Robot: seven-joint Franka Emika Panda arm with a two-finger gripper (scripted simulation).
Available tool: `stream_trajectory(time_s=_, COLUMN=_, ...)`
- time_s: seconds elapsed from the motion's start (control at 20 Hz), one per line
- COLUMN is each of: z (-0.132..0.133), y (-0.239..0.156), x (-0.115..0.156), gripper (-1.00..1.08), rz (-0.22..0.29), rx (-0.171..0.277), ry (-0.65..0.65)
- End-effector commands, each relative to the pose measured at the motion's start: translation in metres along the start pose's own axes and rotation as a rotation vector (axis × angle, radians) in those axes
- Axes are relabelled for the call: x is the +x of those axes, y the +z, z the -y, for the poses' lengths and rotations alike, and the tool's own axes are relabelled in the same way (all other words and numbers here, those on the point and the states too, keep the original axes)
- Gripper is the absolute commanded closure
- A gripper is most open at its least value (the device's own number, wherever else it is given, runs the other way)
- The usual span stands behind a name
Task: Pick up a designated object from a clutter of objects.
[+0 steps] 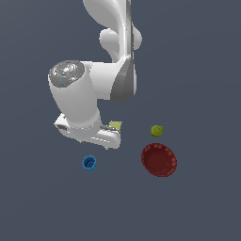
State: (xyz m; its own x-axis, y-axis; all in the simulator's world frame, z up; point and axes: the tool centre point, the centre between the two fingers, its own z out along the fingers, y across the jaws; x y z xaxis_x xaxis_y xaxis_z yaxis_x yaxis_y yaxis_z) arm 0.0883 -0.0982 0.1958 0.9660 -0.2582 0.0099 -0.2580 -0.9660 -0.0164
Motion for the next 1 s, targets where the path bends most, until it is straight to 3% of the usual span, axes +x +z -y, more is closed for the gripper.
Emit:
stream_trajectory(time_s=0.0, z=-0.008, y=0.025, x=0.009, gripper=-0.92, rz=0.002, rx=-0.003, ry=0.037)
stream_trajectory(time_s=0.5, z=-0.032, y=0.091, x=0.027, gripper=-0.92, rz=0.008, rx=-0.014, ry=0.129)
stream_trajectory(time_s=0.95, z=-0.037, y=0.105, x=0.028, gripper=-0.92, rz=0.010, rx=-0.017, ry=0.145)
